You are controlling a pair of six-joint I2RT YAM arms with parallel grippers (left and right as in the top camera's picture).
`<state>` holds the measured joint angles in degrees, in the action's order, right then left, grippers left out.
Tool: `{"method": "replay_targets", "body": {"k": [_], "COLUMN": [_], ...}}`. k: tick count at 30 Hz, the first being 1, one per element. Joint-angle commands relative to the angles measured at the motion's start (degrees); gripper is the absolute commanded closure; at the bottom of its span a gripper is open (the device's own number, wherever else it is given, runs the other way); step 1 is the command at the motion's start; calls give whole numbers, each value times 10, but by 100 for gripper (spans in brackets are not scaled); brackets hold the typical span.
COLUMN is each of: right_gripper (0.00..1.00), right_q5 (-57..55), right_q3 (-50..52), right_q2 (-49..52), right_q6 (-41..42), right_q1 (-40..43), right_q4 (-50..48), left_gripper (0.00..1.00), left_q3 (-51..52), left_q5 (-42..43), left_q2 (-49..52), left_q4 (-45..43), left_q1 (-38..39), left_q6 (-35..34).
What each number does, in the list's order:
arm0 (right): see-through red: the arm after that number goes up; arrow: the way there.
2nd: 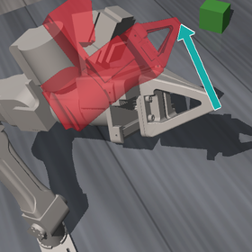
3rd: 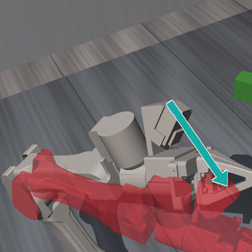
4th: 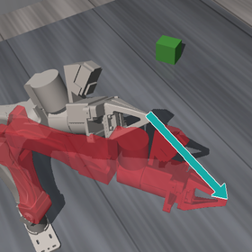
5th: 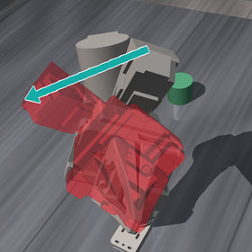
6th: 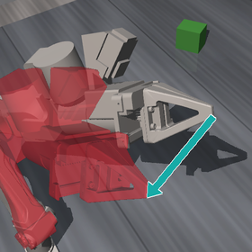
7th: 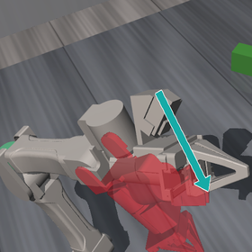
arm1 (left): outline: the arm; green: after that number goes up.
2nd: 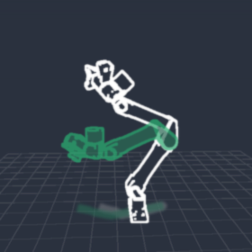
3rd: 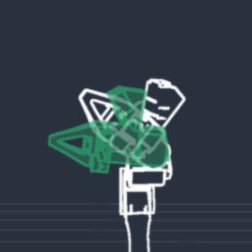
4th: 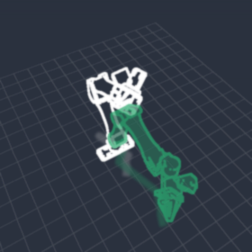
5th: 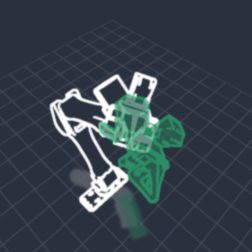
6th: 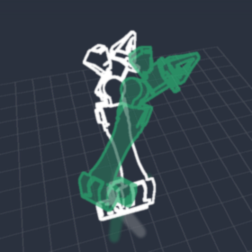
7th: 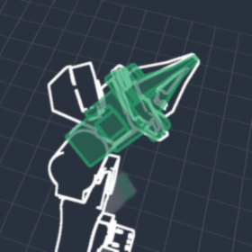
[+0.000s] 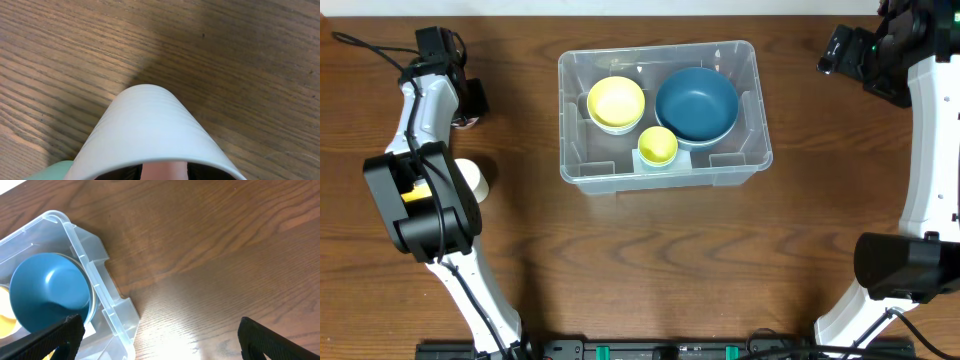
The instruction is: Pack container
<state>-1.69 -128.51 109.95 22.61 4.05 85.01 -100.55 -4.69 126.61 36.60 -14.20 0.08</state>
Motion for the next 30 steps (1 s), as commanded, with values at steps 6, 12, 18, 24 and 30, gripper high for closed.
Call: {"method": "replay_targets", "body": {"k": [6, 12, 18, 24, 30], "right_gripper": [1, 1, 1, 1, 1], "right_q5": [0, 0, 0, 0, 0], "right_q3": [-1, -1, -1, -1, -1], "right_q2": [-15, -15, -15, -15, -15], "right_q6": [7, 7, 7, 7, 7], "right_q1": [1, 1, 1, 1, 1], "right_q4": [1, 1, 1, 1, 1], "left_gripper": [69, 69, 69, 69, 69], "left_q3": [0, 0, 0, 0, 0], "left_q5": [2, 9, 13, 13, 29], "left_q2": [-16, -50, -77, -84, -84], "left_q4": [6, 6, 10, 17, 28], "left_q1": [-1, -1, -1, -1, -1], "left_q6": [3, 1, -12, -12, -12]}}
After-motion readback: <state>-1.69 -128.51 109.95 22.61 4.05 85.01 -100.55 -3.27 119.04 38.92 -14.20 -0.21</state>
